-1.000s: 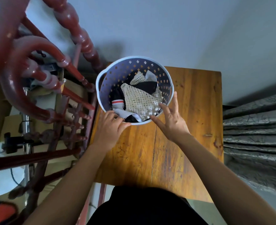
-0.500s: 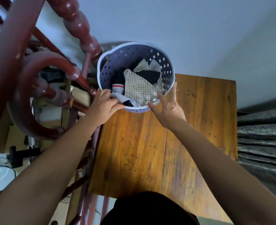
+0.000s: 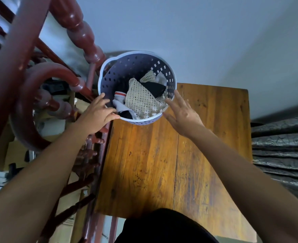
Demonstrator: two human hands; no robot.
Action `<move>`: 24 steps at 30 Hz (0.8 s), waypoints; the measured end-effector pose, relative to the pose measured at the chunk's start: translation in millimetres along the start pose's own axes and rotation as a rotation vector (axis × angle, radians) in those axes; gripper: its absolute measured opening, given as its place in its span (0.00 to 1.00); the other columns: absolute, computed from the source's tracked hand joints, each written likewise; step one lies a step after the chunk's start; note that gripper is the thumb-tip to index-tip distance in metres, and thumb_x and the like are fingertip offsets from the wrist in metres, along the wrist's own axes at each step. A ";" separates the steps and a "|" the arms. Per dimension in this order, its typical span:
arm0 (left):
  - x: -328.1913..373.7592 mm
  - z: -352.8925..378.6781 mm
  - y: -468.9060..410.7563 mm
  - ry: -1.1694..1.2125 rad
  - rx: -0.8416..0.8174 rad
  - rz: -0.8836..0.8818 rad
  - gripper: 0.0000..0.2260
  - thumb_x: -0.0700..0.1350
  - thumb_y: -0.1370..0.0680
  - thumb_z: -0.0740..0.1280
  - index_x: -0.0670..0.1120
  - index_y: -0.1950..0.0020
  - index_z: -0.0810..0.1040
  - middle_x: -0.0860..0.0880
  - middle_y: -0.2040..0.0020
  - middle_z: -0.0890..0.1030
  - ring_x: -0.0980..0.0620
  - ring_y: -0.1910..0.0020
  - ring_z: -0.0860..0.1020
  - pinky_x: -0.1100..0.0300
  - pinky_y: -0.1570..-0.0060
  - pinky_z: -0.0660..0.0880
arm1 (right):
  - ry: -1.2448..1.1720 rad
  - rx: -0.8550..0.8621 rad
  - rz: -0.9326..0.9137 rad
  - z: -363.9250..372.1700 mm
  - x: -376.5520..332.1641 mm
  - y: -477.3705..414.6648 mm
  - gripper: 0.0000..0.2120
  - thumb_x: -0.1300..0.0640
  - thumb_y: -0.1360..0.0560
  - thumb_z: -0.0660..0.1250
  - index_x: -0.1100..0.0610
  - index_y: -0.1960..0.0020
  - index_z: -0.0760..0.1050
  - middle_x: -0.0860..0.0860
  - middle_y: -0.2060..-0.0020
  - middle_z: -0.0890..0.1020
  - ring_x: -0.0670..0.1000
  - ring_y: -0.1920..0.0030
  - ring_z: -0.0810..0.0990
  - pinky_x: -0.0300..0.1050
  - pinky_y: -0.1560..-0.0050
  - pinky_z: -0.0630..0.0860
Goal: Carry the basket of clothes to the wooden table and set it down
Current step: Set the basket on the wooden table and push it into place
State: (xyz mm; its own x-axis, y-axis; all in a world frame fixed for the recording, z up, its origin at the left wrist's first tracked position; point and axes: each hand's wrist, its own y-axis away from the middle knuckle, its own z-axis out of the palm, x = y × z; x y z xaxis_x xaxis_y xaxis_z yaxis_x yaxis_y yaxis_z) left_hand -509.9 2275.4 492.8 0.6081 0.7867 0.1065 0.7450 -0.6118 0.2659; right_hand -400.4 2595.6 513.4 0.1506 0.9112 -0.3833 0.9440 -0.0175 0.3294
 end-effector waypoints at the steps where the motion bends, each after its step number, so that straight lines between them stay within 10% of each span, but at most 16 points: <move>1: 2.9 -0.5 2.0 0.028 -0.008 -0.048 0.19 0.54 0.20 0.65 0.41 0.40 0.84 0.30 0.30 0.74 0.29 0.24 0.63 0.37 0.25 0.57 | -0.022 0.027 0.008 2.1 -2.3 1.2 0.25 0.41 0.15 0.56 0.44 0.19 0.59 0.48 0.15 0.46 0.59 0.18 0.60 0.64 0.33 0.74; 7: 67.8 7.4 29.2 0.337 0.181 -0.335 0.20 0.52 0.17 0.59 0.44 0.29 0.76 0.35 0.23 0.67 0.35 0.20 0.57 0.36 0.23 0.55 | -0.058 0.127 0.054 12.3 -13.6 0.5 0.19 0.50 0.15 0.59 0.48 0.24 0.69 0.53 0.16 0.57 0.60 0.22 0.65 0.61 0.36 0.76; 24: 75.8 36.0 18.4 0.335 0.266 -0.235 0.20 0.54 0.20 0.62 0.41 0.44 0.85 0.34 0.40 0.82 0.31 0.27 0.69 0.33 0.33 0.70 | -0.141 0.125 0.019 20.7 -22.1 -0.1 0.21 0.45 0.15 0.58 0.46 0.24 0.72 0.56 0.19 0.64 0.59 0.21 0.65 0.61 0.34 0.75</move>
State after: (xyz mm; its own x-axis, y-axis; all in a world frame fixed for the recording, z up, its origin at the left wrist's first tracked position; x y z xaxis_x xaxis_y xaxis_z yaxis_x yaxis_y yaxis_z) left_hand -440.3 2320.8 471.3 0.3262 0.8625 0.3868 0.9223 -0.3801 0.0697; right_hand -397.7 2566.9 503.9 0.1996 0.8440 -0.4979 0.9685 -0.0930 0.2308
